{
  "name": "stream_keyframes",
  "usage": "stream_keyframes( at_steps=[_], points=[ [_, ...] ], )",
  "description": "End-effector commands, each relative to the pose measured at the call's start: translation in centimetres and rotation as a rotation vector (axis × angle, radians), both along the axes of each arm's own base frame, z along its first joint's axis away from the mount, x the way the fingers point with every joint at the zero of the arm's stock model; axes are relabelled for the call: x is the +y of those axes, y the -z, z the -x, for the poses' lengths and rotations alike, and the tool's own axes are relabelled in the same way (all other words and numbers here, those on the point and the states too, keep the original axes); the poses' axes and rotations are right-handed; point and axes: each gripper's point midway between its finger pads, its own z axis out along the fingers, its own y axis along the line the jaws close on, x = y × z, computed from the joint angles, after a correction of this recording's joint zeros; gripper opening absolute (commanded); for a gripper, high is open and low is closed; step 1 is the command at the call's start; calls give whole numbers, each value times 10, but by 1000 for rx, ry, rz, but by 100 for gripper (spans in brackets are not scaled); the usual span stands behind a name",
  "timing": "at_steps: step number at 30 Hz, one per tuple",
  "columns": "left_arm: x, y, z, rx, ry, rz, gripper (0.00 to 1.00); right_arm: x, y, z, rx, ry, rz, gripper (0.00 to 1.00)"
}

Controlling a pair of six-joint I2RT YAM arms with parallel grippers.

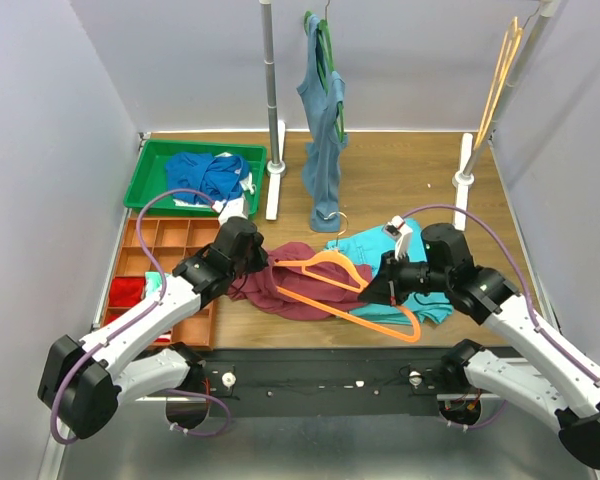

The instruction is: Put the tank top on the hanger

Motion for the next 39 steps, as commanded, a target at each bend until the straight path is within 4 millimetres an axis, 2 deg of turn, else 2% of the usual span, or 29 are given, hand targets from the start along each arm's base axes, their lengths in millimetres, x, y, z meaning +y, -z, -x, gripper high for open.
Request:
stream_keyframes(
  at_steps=[1,6,10,15,21,22,24,26,27,32,39],
  points=[
    [-6,-31,-10,-67,17,29,0,17,-2,-4,-28,-40,-101,1],
    [-10,-44,-15,-79,24,33,0,24,4,-11,-54,-30,-145,1],
    [-11,-49,-13,-79,35,38,0,26,4,-23,-97,7,-147,1],
    [-9,-56,-9,-87,44,39,0,25,15,-37,-136,40,-109,1],
    [0,-50,-1,-76,36,12,0,27,22,-46,-147,63,-103,1],
    [1,-42,4,-65,42,1,0,28,23,-46,-145,60,-105,1],
    [-3,-34,11,-62,62,-6,16,28,21,-45,-145,57,-113,1],
    [-1,-21,14,-51,57,-49,36,27,18,-45,-154,61,-114,1],
    [-3,-15,15,-42,63,-71,39,27,18,-45,-153,60,-111,1],
    [-15,-7,13,-53,82,-120,48,27,16,-44,-153,59,-113,1],
    [-9,11,-3,-62,24,-261,47,28,12,-43,-155,58,-118,1]
  ],
)
